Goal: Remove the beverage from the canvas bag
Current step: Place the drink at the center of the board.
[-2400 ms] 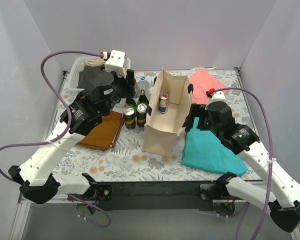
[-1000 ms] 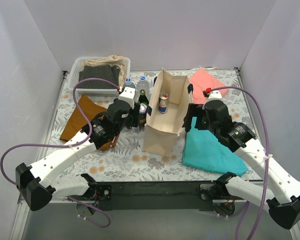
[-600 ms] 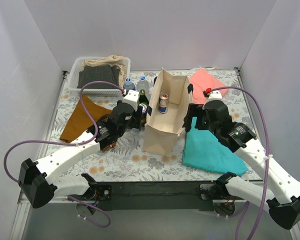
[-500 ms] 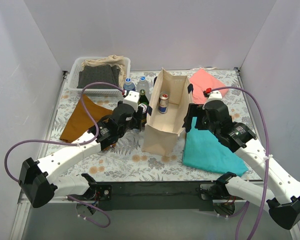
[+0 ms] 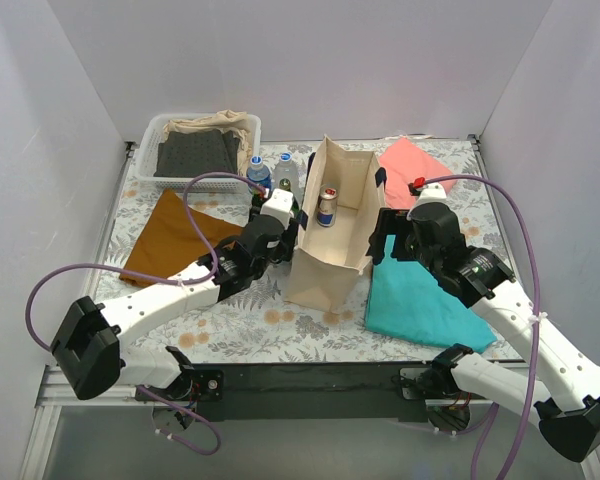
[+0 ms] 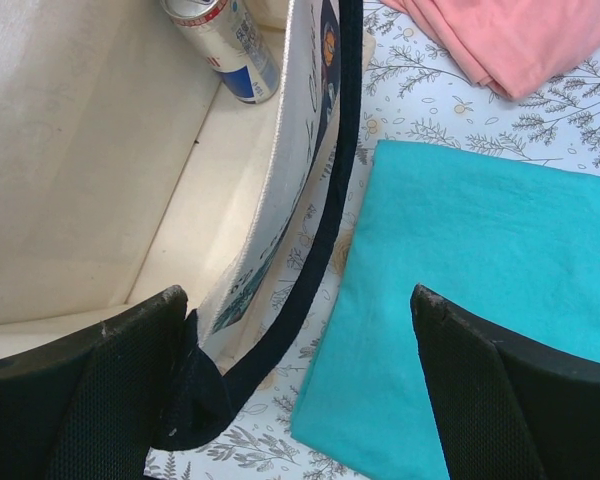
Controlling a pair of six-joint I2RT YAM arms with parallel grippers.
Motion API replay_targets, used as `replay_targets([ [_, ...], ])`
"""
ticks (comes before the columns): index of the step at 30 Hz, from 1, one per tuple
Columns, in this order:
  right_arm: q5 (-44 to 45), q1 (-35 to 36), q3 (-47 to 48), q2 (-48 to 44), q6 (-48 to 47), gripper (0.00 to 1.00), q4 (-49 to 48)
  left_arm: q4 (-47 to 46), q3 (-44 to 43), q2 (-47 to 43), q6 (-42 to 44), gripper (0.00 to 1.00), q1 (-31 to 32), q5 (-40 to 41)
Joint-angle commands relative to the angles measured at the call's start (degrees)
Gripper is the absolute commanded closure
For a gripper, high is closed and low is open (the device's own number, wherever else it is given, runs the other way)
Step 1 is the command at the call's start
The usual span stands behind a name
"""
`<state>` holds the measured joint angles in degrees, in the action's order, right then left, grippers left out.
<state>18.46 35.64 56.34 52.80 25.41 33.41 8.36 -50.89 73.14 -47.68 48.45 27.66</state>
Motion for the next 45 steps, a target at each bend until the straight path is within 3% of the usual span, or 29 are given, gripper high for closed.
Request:
replay_targets([
  [1, 1.5, -0.2, -0.4, -1.0, 0.3, 0.03, -1.0, -7.9, 0.5, 0.2, 1.0, 1.00, 0.8, 3.6],
  [12, 1.6, -0.3, -0.1, -0.5, -0.2, 0.02, -1.0, -14.2, 5.0, 1.2, 0.0, 1.00, 0.9, 7.3],
  [27, 1.2, -0.3, -0.3, -0.4, -0.1, 0.02, -1.1, -15.3, 6.5, 2.0, -1.9, 1.00, 0.9, 7.0],
  [34, 1.7, -0.3, -1.0, -1.2, 0.1, 0.02, -1.0, -14.5, 5.6, 2.9, -3.0, 0.86, 0.9, 5.7],
  [39, 1.7, -0.3, -1.1, -1.2, 0.1, 0.02, -1.1, -13.7, 5.5, 3.0, -3.1, 0.84, 0.9, 5.9],
  [45, 1.5, -0.3, -1.1, -0.9, 0.1, 0.02, -1.0, -12.8, 5.0, 2.7, -3.4, 0.73, 0.9, 6.2],
])
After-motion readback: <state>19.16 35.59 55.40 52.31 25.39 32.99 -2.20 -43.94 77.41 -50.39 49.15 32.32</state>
